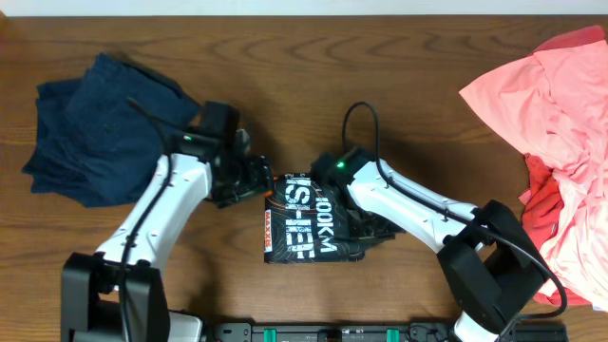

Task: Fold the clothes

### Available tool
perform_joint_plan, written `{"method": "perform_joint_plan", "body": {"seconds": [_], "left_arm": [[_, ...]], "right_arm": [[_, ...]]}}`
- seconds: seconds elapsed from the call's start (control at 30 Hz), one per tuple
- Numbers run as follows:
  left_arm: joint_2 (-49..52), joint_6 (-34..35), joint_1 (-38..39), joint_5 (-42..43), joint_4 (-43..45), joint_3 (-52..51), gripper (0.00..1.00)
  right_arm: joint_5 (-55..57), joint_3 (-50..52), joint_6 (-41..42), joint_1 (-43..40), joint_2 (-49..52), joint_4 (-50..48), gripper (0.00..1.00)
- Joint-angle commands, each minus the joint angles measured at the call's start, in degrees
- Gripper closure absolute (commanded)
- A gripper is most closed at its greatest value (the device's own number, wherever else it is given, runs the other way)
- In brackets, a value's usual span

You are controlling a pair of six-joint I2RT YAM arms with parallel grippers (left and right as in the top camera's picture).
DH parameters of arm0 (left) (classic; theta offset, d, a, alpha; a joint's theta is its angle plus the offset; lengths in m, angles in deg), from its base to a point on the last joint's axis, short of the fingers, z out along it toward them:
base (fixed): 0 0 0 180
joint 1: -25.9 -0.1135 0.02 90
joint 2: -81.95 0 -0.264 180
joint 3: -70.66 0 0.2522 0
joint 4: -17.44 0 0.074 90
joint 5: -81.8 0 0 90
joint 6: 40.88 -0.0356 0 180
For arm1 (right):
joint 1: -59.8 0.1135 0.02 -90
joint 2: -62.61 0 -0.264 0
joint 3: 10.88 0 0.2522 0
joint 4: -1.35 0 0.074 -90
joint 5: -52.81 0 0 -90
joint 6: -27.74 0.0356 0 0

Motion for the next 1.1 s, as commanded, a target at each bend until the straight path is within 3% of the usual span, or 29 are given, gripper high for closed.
{"method": "perform_joint_plan", "body": {"seconds": [0.0,0.27,0.53,0.67,0.8,1.07], "left_arm": [[1.3,-1.7,1.0,3.0,2.5,-1.6,0.23],[7.5,-1.7,1.1,3.3,7.9,-1.9,0.22],[15.3,-3.3,2.4,7.0,12.4,-1.9,0.23],[16.3,-8.7,3.8,11.1,13.2,-1.8,0.47],[14.6,-11.4,1.7,11.1,12.9,-0.3,0.91],[8.0,-11.3,-11.6,11.1,11.0,10.2,0.94]], "right_arm": [[3.5,0.2,5.5,-1.5,-0.9,2.1,0.87],[4.4,0.2,5.5,-4.8,-1.9,3.4,0.88],[5.4,0.1,1.4,-13.0,-10.6,1.6,0.84],[5.4,0.1,-1.4,-17.7,-15.9,0.9,0.84],[5.4,0.1,-3.8,-21.7,-19.8,0.9,0.82],[5.3,0.1,-7.5,-28.7,-24.4,1.5,0.82]]}}
